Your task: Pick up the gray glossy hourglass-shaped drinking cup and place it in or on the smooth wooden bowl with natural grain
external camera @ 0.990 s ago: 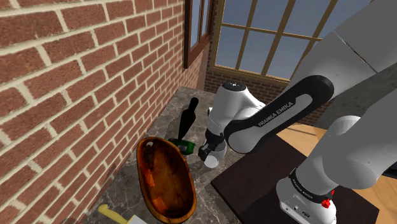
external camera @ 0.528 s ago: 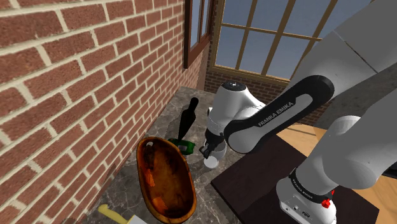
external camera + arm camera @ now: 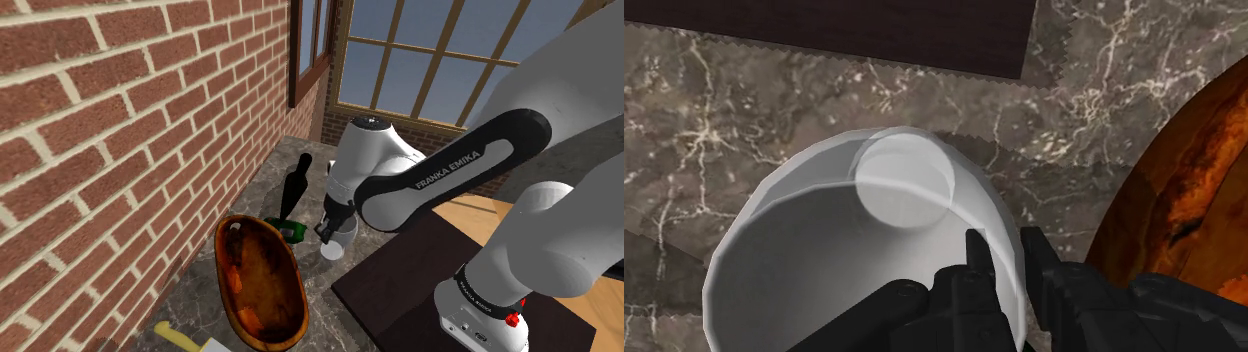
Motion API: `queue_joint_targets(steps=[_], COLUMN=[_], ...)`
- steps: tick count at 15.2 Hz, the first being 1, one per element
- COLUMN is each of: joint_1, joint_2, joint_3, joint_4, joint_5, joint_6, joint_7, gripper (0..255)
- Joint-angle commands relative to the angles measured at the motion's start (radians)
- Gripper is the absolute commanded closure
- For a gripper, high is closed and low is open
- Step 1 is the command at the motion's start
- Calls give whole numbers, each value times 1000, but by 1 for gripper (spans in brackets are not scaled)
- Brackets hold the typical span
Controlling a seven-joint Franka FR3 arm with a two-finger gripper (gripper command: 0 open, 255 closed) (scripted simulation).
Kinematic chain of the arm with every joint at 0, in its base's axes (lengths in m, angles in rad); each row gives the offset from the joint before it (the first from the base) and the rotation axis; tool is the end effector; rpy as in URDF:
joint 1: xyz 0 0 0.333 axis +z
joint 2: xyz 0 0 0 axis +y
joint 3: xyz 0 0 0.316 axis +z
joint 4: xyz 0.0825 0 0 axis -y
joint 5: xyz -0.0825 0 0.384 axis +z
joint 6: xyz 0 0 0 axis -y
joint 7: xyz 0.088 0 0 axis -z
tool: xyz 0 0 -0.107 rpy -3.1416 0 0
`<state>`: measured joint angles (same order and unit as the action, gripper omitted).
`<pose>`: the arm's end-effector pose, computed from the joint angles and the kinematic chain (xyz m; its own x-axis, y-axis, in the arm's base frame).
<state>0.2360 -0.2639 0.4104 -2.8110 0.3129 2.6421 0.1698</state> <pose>0.3112 0.2120 0.2820 0.9786 0.1947 0.0662 0.1997 -0.9766 -0.0794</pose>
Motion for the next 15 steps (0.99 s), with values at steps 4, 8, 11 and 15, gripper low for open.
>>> queue_joint_targets(steps=[4, 8, 11, 15], joint_1=[6, 9, 9, 10], joint_2=[-81, -138, -176, -222], joint_3=[-15, -27, -36, -47], joint_4=[17, 36, 53, 79], joint_5=[4, 1, -2, -9], joint_6=[-98, -173, -228, -300], joint_7=[-3, -2, 0, 3], gripper=[255, 255, 255, 255])
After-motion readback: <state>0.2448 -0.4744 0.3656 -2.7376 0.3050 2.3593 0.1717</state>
